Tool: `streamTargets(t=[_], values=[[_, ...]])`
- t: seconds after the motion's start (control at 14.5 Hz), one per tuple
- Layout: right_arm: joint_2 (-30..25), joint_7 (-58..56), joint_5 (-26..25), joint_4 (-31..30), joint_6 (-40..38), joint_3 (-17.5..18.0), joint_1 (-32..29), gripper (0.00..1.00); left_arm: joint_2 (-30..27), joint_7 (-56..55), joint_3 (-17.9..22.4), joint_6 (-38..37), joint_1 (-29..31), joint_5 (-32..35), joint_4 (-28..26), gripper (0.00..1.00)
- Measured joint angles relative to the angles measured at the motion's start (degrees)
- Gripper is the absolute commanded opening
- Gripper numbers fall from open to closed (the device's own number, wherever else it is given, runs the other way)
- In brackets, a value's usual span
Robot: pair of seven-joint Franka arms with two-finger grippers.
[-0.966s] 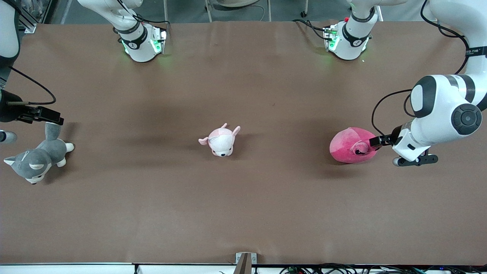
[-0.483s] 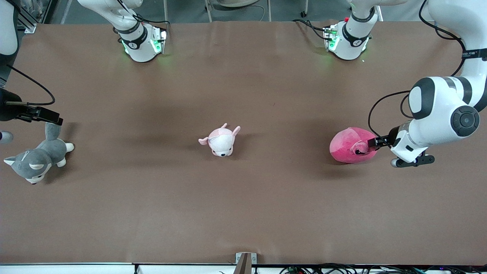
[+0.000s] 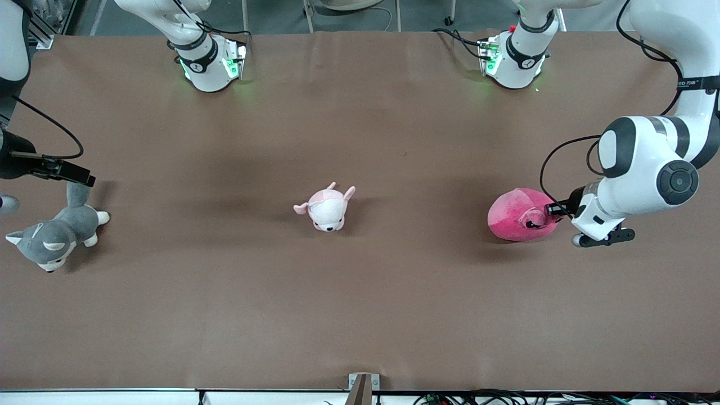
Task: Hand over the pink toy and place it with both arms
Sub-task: 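Grasp the pink plush with the left gripper while the right gripper moves out, then lift the pink plush toward the pig while the right gripper approaches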
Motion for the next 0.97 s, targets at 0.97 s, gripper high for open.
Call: streamTargets(t=[0.97], values=[[0.00, 36.36, 5.15, 0.21, 1.42, 0.74, 13.94, 1.00, -2.50, -17.50, -22.13, -18.74, -0.67, -0.17, 21.88, 0.06]])
